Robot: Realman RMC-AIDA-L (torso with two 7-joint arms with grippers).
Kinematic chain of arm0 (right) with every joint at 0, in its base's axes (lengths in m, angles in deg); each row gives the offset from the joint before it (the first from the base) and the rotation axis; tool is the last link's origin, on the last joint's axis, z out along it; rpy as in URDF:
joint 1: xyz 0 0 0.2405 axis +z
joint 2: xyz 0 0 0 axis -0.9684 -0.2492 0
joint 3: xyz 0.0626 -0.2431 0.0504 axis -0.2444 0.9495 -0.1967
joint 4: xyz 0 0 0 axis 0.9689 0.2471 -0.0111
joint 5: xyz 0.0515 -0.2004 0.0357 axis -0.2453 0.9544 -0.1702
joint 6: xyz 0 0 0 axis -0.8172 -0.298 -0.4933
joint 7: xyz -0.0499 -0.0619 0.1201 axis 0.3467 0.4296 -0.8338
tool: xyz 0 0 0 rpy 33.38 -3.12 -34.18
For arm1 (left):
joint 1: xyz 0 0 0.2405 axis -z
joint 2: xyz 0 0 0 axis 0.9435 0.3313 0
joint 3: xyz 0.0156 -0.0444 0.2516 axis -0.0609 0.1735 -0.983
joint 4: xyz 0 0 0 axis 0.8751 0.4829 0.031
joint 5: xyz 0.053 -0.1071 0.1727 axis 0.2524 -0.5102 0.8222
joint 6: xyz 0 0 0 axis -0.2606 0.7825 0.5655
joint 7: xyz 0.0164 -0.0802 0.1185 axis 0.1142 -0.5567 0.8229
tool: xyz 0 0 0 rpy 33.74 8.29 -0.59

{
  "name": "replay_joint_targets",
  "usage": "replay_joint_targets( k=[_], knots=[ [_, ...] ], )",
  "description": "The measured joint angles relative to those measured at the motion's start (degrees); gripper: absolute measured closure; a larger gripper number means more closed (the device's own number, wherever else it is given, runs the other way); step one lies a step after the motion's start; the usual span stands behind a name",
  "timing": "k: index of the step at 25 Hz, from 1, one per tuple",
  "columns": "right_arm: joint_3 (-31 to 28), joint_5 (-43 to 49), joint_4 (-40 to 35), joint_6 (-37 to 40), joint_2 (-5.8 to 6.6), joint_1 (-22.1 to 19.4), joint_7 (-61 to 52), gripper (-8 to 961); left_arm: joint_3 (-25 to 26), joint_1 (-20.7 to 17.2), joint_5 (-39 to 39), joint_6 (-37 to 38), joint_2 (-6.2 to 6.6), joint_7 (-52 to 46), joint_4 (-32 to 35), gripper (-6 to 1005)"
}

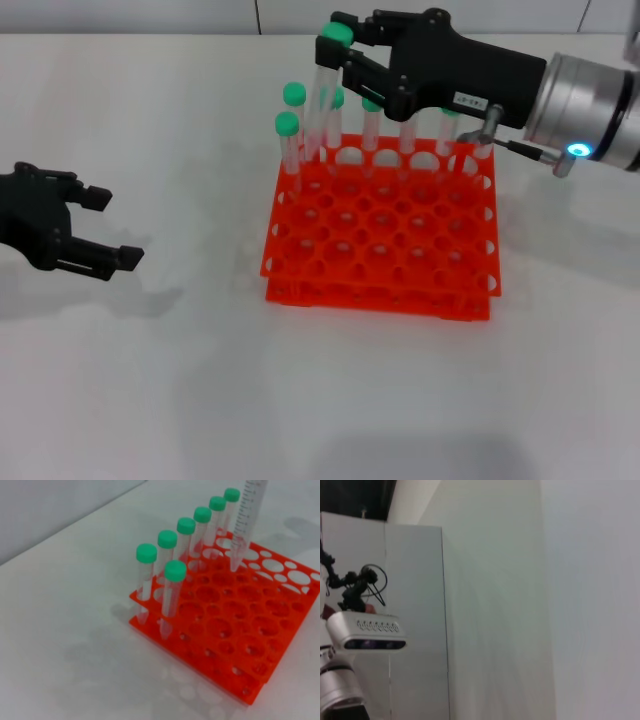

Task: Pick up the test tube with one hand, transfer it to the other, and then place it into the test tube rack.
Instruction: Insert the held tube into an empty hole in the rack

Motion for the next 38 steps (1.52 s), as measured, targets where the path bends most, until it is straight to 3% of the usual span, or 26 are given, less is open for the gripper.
replay_joint_targets(
  k=[11, 38],
  knots=[
    [5.15, -5.81, -1.11, -5.07, 0.0, -0.61, 8.53, 666, -0.16, -0.25, 0.11, 0.98, -0.58, 3.88, -0.5, 111],
    [10.33, -6.82, -0.64, -15.26, 0.0, 0.11, 9.84, 652, -0.44, 0.03, 0.1, 1.48, -1.6, 4.45, -0.69, 111]
  ],
)
